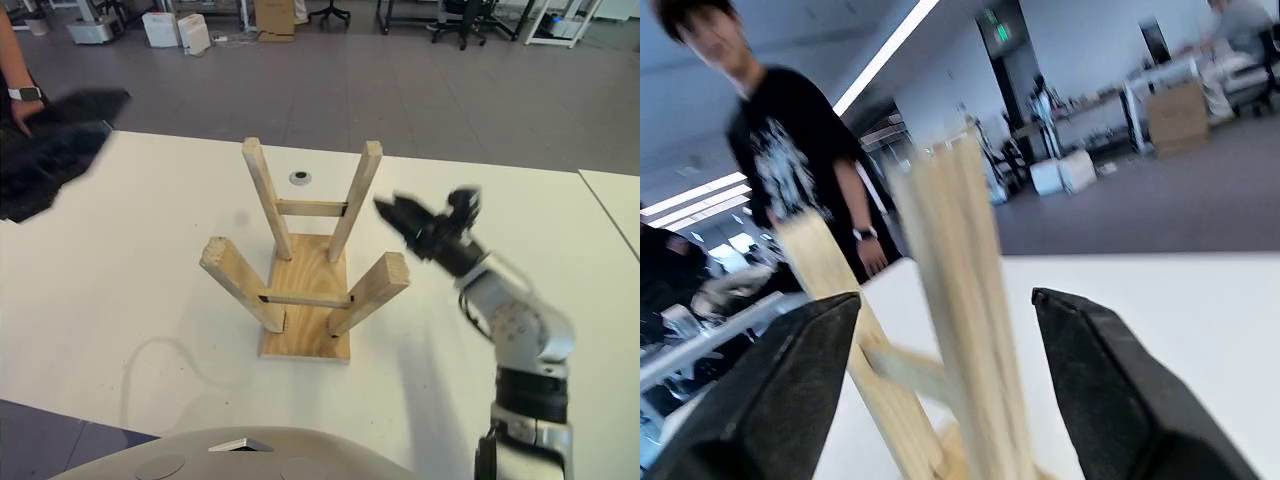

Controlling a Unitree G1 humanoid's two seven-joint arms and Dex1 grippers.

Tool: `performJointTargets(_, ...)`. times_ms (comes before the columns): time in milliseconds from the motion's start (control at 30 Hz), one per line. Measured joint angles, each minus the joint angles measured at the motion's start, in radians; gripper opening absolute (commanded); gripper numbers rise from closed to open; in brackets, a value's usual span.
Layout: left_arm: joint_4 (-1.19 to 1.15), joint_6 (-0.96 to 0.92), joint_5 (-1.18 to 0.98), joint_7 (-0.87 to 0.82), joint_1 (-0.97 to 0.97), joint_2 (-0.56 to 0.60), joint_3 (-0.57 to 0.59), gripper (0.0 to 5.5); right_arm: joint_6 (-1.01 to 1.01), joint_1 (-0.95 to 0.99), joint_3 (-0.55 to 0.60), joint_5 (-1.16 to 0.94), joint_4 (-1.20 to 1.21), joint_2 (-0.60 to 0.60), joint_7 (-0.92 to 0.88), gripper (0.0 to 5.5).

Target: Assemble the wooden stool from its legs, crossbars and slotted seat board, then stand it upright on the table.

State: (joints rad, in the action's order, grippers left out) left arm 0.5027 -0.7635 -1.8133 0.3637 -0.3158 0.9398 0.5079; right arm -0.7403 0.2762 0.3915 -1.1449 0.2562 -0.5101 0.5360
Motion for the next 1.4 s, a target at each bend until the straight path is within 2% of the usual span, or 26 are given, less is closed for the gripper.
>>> performJointTargets(67, 0.034, 0.032, 0.058, -0.082, 0.02, -0.05, -0.042, 4.1, -0.033, 0.07, 0.014, -0.203, 0.039, -0.005, -0.048, 3.23)
performJointTargets(167, 0.095, 0.095, 0.186, -0.209, 0.066, -0.202, -0.162, 4.1, -0.05, 0.082, -0.006, -0.594, 0.161, -0.007, -0.138, 3.23)
performJointTargets(267, 0.084, 0.16, 0.353, -0.246, -0.039, -0.299, -0.268, 4.1, -0.022, 0.075, 0.003, -0.806, 0.25, -0.015, -0.174, 3.23)
performJointTargets(333, 0.096, 0.167, 0.397, -0.245, -0.077, -0.377, -0.357, 4.1, 0.008, 0.071, 0.02, -0.817, 0.251, -0.001, -0.19, 3.23)
performJointTargets(433, 0.141, 0.161, 0.434, -0.238, -0.027, -0.418, -0.428, 4.1, 0.008, 0.026, 0.021, -0.802, 0.26, -0.001, -0.197, 3.23)
performJointTargets(533, 0.192, 0.141, 0.476, -0.215, 0.13, -0.423, -0.496, 4.1, -0.102, -0.155, -0.119, -0.532, 0.357, -0.117, -0.068, 3.23)
performJointTargets(600, 0.209, 0.178, 0.544, -0.224, 0.159, -0.414, -0.526, 4.1, -0.044, -0.169, -0.145, -0.38, 0.413, -0.173, 0.014, 3.23)
performJointTargets(700, 0.196, 0.264, 0.676, -0.261, 0.163, -0.449, -0.577, 4.1, 0.016, -0.172, -0.162, -0.306, 0.414, -0.175, 0.027, 3.23)
performJointTargets(900, 0.195, 0.312, 0.767, -0.3, 0.164, -0.485, -0.611, 4.1, 0.055, -0.154, -0.177, -0.305, 0.359, -0.146, 0.021, 3.23)
performJointTargets(1100, 0.258, 0.301, 0.765, -0.314, 0.165, -0.418, -0.625, 4.1, 0.056, -0.146, -0.18, -0.459, 0.303, -0.13, -0.033, 3.23)
performJointTargets(1267, 0.285, 0.283, 0.765, -0.346, 0.151, -0.414, -0.656, 4.1, 0.054, -0.136, -0.195, -0.462, 0.299, -0.129, -0.058, 3.23)
performJointTargets(1333, 0.299, 0.283, 0.763, -0.357, 0.154, -0.415, -0.671, 4.1, 0.062, -0.116, -0.191, -0.521, 0.254, -0.114, -0.111, 3.23)
performJointTargets(1400, 0.32, 0.248, 0.717, -0.37, 0.226, -0.417, -0.68, 4.1, 0.101, -0.066, -0.145, -0.669, 0.171, -0.08, -0.203, 3.23)
